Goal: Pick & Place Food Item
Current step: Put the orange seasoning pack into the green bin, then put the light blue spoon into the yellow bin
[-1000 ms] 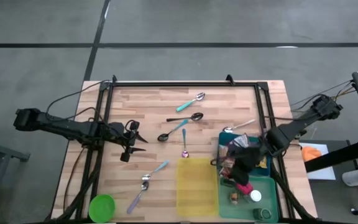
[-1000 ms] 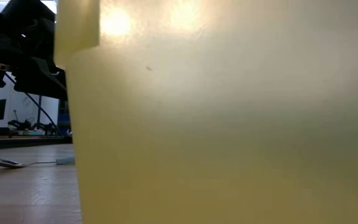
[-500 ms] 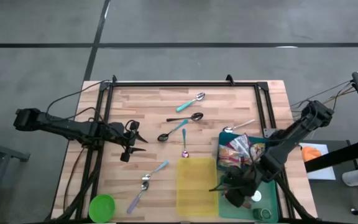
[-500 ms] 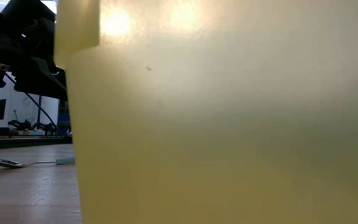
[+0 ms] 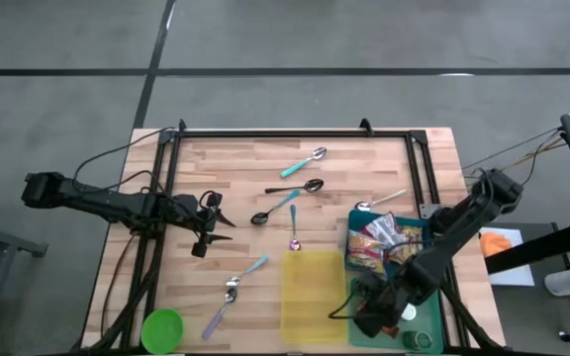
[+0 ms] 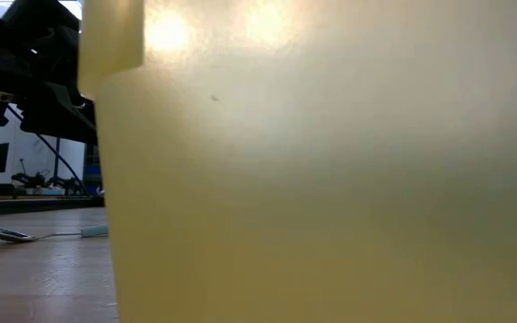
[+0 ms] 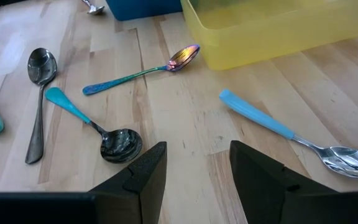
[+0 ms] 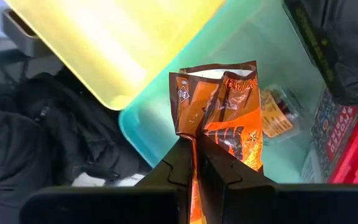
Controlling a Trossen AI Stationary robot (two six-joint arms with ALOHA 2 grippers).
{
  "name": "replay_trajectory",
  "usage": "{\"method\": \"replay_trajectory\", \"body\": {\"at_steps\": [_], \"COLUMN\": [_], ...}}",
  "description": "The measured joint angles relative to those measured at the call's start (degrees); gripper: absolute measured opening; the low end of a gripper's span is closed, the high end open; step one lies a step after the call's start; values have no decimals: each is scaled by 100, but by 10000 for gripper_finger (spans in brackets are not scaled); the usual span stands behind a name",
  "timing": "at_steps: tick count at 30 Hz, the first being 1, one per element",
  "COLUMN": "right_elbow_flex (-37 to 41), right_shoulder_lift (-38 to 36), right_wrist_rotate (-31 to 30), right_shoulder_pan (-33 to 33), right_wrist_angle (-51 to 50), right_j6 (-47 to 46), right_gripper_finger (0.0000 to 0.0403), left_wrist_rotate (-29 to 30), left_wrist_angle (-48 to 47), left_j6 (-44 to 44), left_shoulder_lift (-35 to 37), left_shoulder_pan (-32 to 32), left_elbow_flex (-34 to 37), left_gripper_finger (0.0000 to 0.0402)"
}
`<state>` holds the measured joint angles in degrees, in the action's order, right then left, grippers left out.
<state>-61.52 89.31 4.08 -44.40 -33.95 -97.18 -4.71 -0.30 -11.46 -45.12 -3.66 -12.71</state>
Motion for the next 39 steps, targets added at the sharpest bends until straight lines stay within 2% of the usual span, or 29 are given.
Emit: {"method": "replay_trajectory", "body": {"at_steps": [5, 11, 22, 27, 39], "right_elbow_flex": [0, 0, 0, 0, 0], "right_shoulder_lift": [125, 160, 160, 160, 160], "right_wrist_rotate": [40, 29, -20, -20, -23], "right_shoulder_pan": [0, 0, -37, -37, -37], "right_wrist_angle": [-11, -4, -23, -66, -74], "right_j6": [-4, -441, -467, -467, -464], "right_gripper_finger": [10, 20, 141, 173, 182], "left_wrist_rotate": [-1, -1, -1, -2, -2], "left_wrist_angle": [0, 0, 0, 0, 0], "left_j6": [0, 0, 0, 0, 0], "left_shoulder_lift": [0, 0, 0, 0, 0], "left_shoulder_pan": [0, 0, 0, 0, 0], "left_elbow_flex": [0, 0, 0, 0, 0], "left_gripper_finger": [174, 174, 174, 174, 174]}}
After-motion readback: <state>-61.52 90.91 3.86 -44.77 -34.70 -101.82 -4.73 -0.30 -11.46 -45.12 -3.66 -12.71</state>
